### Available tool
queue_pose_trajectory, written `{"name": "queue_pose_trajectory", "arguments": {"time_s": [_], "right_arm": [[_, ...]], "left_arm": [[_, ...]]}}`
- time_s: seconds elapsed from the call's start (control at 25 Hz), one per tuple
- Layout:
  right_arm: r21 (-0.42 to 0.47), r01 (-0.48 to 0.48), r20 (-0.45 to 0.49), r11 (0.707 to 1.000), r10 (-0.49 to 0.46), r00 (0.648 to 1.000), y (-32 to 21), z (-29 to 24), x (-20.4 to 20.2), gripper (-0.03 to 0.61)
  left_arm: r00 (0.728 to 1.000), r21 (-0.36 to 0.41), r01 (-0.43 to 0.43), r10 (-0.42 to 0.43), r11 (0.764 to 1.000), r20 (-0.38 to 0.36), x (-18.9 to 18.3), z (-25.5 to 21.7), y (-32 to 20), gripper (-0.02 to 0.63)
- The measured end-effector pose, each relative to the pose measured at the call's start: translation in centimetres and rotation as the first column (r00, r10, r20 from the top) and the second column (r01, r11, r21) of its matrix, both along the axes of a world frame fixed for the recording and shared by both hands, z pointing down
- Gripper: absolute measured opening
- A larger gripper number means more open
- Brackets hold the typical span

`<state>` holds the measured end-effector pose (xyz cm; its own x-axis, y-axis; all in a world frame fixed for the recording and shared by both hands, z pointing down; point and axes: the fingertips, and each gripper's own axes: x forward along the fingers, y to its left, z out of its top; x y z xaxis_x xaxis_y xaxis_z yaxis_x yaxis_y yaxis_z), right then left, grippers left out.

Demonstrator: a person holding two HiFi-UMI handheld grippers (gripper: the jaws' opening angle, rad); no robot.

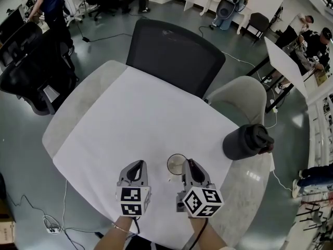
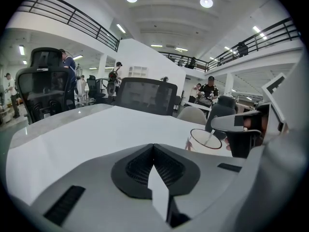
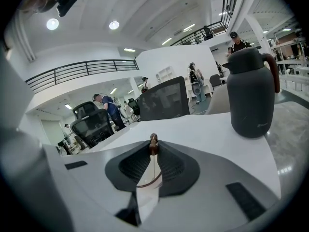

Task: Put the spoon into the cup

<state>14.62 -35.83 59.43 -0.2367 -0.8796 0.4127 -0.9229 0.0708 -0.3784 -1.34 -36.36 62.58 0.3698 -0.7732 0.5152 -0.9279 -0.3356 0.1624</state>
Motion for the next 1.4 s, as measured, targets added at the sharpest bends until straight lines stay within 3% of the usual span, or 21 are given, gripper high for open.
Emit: {"name": "queue_pose_trajectory", "arguments": {"time_s": [0.36,0.76,1.4], "right_arm": [[-0.013,0.031,0.002,0.999,-0.031,1.0,0.1,0.4,-0.9,0.064],[-0.038,0.03,-0.02,0.999,-0.03,0.999,0.7,0.5,0.0,0.156],[0.041,-0.044,-0.055,0.998,0.046,0.997,3.1,-4.4,3.3,0.158]], "left_arm": [[1.0,-0.008,0.005,-0.005,1.0,-0.002,-0.4,0.0,0.9,0.018],[1.0,0.014,0.014,-0.014,1.0,-0.009,-0.3,-1.1,1.4,0.018],[0.999,0.09,0.015,-0.012,0.996,-0.037,0.9,-5.6,2.5,0.018]]}}
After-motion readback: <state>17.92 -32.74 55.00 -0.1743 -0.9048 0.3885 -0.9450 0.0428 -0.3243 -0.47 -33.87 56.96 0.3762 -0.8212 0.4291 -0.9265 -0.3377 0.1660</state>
